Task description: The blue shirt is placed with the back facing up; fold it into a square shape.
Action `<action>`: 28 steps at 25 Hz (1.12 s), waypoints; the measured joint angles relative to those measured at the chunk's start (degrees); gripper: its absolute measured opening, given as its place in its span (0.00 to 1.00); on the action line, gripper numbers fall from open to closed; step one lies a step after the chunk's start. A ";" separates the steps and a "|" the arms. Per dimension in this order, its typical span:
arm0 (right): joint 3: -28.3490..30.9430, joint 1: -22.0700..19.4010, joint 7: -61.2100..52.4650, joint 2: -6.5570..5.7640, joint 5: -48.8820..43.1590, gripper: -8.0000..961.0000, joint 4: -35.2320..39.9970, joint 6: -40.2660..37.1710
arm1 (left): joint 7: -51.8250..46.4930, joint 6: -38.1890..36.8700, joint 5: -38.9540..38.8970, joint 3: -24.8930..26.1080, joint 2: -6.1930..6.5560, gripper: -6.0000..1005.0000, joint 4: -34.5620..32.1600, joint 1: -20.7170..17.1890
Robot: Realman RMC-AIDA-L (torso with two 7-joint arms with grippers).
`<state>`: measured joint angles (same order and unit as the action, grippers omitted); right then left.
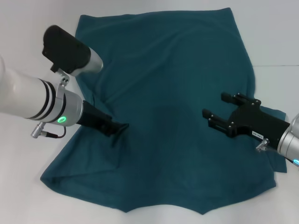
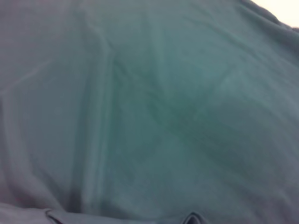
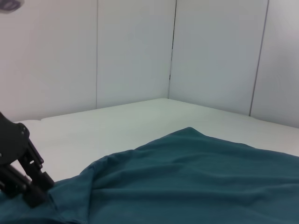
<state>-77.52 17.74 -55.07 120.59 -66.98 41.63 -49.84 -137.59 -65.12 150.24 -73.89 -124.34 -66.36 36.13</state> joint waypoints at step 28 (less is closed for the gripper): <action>1.46 -4.00 -47.65 -0.46 -31.68 0.67 24.35 7.24 | 22.63 -13.39 -34.50 14.77 -0.08 0.72 -8.10 -10.47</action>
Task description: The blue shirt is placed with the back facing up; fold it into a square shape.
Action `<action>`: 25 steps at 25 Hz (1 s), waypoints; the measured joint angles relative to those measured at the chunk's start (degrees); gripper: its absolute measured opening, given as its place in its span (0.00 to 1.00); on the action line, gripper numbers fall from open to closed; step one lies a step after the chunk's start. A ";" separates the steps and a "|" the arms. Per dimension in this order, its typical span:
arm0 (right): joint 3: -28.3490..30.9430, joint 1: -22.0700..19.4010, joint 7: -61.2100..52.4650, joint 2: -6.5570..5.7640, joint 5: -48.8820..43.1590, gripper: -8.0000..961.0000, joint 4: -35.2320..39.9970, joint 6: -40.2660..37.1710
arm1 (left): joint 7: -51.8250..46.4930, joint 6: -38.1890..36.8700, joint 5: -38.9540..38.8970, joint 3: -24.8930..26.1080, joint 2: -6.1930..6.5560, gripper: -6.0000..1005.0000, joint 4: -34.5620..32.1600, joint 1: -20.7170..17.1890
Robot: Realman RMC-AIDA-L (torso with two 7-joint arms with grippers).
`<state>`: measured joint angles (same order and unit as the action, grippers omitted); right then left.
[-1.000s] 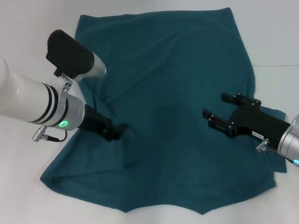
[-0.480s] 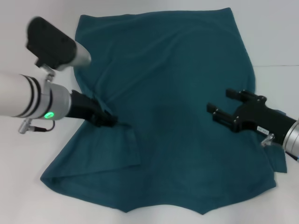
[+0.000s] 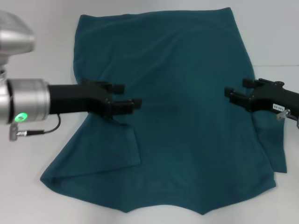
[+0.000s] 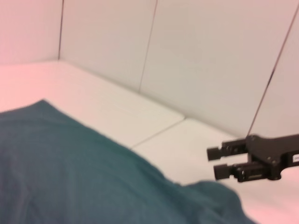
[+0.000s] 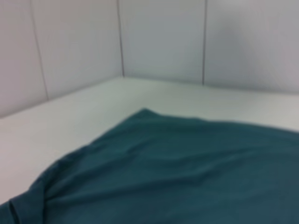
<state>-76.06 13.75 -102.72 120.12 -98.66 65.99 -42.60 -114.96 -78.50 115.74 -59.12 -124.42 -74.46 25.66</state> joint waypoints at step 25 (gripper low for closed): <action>29.83 16.06 -50.03 -1.52 -42.04 0.33 24.17 -45.00 | 21.62 -7.87 -16.83 12.42 0.13 0.47 19.17 -3.83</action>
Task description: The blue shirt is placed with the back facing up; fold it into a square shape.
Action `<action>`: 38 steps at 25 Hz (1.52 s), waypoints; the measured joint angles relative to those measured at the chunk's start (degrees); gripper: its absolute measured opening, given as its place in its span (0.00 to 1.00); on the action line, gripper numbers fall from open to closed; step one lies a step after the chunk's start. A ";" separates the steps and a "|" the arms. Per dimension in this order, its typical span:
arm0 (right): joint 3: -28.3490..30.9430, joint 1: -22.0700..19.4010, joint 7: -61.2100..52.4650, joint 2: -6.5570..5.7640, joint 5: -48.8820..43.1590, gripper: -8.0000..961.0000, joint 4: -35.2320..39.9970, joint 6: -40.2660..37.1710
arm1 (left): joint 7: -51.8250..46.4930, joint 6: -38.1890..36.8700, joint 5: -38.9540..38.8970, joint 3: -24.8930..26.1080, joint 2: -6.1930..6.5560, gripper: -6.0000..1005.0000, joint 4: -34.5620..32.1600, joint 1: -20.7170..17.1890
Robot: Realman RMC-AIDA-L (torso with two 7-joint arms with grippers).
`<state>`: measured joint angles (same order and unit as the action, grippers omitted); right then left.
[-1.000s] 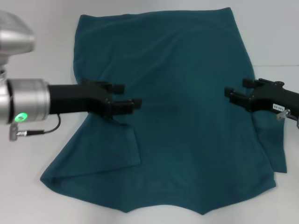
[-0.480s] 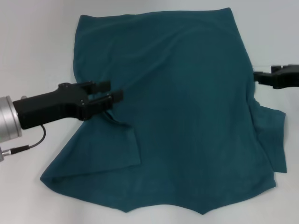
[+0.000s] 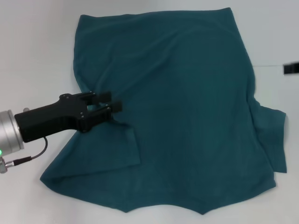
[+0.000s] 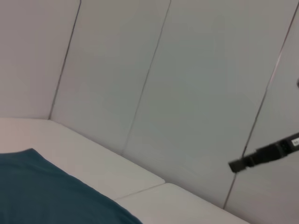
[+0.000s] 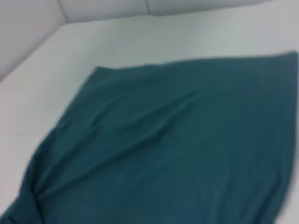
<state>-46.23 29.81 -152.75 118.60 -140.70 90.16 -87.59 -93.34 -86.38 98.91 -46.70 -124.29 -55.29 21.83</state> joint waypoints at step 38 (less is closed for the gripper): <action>-5.56 -6.90 -12.62 1.47 -13.82 0.64 -4.52 2.76 | 10.20 5.88 0.41 5.04 1.20 0.44 8.07 1.64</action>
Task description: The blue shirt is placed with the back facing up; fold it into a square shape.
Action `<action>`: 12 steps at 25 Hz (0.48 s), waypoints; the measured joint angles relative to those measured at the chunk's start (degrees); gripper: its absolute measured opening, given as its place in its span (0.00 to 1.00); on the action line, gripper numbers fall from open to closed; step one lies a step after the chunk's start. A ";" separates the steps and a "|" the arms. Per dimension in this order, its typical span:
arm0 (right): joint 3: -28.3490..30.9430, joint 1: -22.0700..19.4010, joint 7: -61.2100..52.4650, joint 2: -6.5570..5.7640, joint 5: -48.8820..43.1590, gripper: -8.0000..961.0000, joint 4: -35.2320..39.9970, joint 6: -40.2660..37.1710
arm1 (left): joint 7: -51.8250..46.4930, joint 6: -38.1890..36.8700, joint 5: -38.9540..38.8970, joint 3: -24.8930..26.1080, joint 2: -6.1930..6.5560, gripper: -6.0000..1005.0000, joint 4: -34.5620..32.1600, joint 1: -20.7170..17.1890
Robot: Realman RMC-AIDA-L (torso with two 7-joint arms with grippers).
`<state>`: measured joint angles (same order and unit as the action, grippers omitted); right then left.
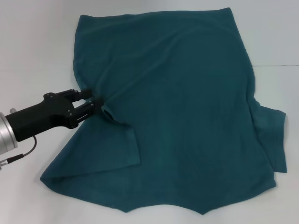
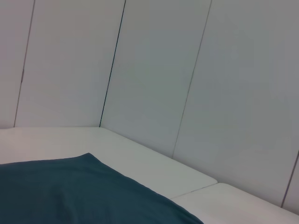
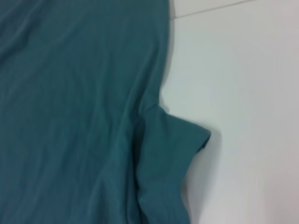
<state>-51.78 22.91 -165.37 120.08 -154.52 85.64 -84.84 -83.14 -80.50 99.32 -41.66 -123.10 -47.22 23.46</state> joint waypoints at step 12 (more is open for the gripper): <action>0.50 4.45 3.42 -0.99 3.31 0.63 -13.04 10.80 | 0.70 -0.01 -0.48 0.35 -0.22 0.44 1.59 -0.10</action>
<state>-51.28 27.36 -161.95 119.08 -151.21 72.60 -74.03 -82.45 -80.51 98.84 -41.31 -123.32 -45.63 23.36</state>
